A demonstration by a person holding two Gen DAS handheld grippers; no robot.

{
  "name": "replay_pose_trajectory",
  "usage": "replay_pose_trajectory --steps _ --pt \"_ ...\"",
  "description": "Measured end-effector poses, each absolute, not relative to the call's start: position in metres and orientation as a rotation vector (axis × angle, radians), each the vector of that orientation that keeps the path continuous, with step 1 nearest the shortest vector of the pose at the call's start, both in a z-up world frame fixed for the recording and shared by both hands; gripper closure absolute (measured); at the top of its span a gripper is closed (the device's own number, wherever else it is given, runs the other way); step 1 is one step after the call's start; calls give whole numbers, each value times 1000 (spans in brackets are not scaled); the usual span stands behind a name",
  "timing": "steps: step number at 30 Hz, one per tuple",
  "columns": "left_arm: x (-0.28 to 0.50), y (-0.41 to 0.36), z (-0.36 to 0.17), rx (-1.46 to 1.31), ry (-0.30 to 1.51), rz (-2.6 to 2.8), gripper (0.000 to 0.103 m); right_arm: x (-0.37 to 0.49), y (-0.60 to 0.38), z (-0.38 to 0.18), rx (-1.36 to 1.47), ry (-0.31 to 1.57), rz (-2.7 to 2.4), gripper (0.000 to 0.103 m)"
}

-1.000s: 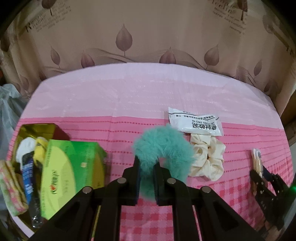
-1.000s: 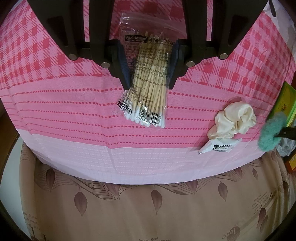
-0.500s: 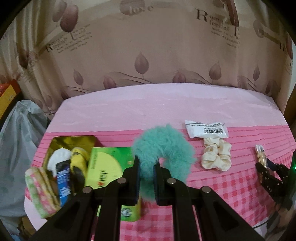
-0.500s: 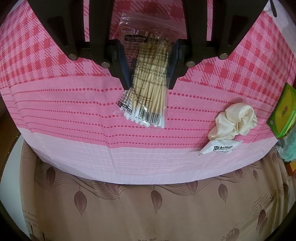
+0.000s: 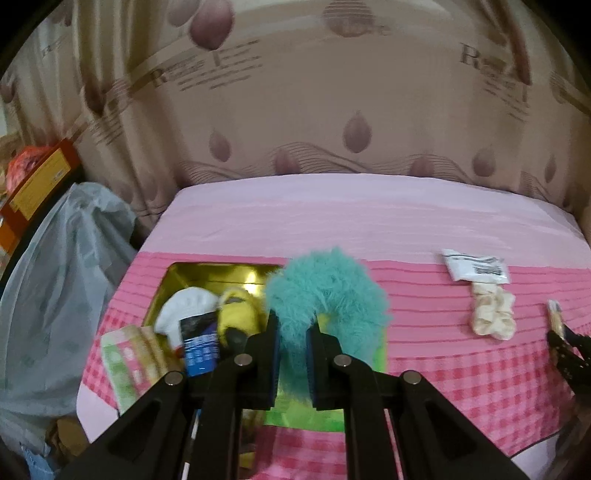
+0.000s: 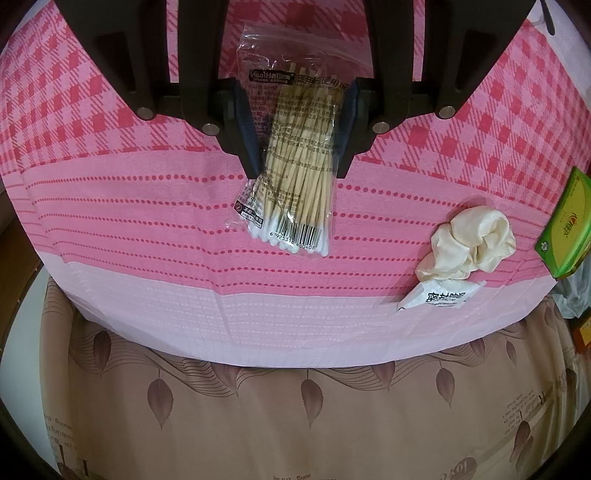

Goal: Organize soft objects
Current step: 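Carry the teal scrunchie into the gold tin and open the left tool, then carry the swab pack into the gold tin and open the right tool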

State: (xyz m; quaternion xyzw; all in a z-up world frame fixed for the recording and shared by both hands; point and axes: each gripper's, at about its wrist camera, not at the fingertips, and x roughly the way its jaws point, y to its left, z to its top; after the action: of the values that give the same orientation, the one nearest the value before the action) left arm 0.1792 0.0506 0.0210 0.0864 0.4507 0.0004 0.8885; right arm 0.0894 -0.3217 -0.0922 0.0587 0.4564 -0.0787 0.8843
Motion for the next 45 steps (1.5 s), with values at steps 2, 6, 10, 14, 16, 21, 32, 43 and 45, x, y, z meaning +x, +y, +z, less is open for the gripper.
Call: replay_pose_trajectory --steps 2,6,10,14,16,21,32,43,45 --pt "182 63 19 174 941 24 91 89 -321 -92 120 950 -165 66" --pt "189 89 17 161 951 69 91 89 -321 -92 119 950 -167 66" --pt "197 116 15 141 963 110 91 89 -321 -93 118 950 -167 66" --pt "206 137 10 127 985 137 91 89 -321 -93 119 950 -167 66" --pt "211 146 6 118 998 153 91 89 -321 -93 119 950 -167 65" --pt "224 157 -10 98 1042 157 91 89 -321 -93 119 950 -168 65" --pt "242 174 -43 101 1109 193 81 89 -320 -93 115 949 -171 65" --pt "242 193 -44 54 1129 194 60 90 -319 -94 109 949 -174 65" --pt "237 193 -37 48 1112 196 60 89 -319 -93 108 949 -175 65"
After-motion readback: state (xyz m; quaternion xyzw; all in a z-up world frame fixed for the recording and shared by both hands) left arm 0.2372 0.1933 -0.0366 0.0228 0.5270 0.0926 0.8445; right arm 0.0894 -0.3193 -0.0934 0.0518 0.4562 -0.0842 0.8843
